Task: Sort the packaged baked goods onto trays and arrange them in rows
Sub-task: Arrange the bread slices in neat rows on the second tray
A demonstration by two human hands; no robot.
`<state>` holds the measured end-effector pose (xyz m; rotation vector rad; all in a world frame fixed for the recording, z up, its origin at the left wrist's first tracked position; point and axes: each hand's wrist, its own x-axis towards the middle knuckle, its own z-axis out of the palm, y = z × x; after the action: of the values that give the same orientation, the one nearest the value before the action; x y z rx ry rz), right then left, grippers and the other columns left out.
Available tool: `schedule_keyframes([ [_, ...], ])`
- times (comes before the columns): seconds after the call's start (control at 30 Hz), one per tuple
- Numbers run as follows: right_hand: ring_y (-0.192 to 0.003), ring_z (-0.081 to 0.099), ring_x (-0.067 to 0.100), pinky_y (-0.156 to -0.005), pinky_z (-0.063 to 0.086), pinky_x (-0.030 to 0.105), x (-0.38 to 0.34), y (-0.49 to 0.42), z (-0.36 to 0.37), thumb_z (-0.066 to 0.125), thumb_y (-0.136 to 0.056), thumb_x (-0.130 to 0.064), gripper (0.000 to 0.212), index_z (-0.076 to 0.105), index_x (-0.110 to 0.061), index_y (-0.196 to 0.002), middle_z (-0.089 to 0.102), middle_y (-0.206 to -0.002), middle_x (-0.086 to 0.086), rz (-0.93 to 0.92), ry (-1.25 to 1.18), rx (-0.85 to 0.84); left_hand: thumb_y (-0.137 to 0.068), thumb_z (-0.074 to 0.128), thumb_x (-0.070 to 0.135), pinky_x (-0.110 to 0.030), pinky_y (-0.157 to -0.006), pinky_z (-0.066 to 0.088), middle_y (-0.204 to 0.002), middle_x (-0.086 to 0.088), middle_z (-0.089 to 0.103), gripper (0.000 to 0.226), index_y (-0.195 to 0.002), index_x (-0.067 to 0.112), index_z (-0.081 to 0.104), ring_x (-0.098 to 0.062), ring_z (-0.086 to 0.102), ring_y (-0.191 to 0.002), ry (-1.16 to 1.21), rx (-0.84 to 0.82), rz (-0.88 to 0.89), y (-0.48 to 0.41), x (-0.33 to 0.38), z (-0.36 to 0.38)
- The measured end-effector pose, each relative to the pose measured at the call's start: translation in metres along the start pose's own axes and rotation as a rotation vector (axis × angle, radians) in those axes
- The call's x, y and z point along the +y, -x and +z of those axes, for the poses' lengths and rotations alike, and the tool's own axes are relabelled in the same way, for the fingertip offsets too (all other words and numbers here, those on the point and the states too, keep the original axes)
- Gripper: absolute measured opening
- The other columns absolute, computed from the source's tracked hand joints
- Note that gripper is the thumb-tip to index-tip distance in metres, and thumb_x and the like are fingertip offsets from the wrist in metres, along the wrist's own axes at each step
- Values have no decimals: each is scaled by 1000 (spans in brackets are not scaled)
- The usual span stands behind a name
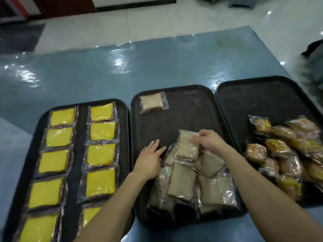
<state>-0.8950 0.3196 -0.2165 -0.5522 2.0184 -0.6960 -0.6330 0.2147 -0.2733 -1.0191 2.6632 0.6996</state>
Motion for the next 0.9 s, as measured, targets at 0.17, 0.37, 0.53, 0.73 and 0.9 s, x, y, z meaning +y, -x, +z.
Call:
schedule_keyframes([
  [0.17, -65, 73, 24, -63, 62, 34, 12, 7, 2, 81, -96, -14, 35, 68, 0, -126, 76, -109, 23, 112, -400, 166, -107, 58, 24, -38, -136, 16, -184, -4, 6, 72, -172, 36, 29, -23, 8, -170, -46, -146, -21, -11, 1, -18],
  [0.37, -93, 77, 29, -64, 66, 31, 11, -7, -8, 73, -101, -6, 26, 63, -3, -125, 72, -113, 19, 140, -598, 205, -105, 59, 21, -43, -134, 27, -183, -3, 14, 72, -169, 40, 34, -24, 17, -168, -106, -195, -61, -23, 2, -23],
  [0.53, -85, 82, 24, -73, 66, 34, -30, -69, -31, 76, -100, -8, 43, 59, 2, -138, 76, -118, 22, -15, -651, 173, -107, 58, 24, -43, -133, 30, -182, 1, 16, 65, -167, 42, 39, -20, 16, -168, -79, -179, -101, -21, 5, -23],
  [0.73, -140, 51, 37, -114, 48, 50, -10, -90, -22, 82, -94, -41, 77, 45, -14, -156, 51, -151, 15, -356, 507, 383, -109, 55, 30, -43, -107, 56, -149, 0, 67, 43, -152, 33, 59, -25, 62, -134, -34, 28, -174, -27, 10, -40],
  [0.9, -169, 2, 32, -135, 13, 58, -14, -118, -1, 56, -105, -61, 76, 27, -32, -169, 12, -181, 11, -649, 743, 357, -106, 60, 45, -49, -122, 43, -161, -7, 51, 62, -163, 25, 45, -30, 43, -153, -109, 276, -229, -68, 15, -43],
])
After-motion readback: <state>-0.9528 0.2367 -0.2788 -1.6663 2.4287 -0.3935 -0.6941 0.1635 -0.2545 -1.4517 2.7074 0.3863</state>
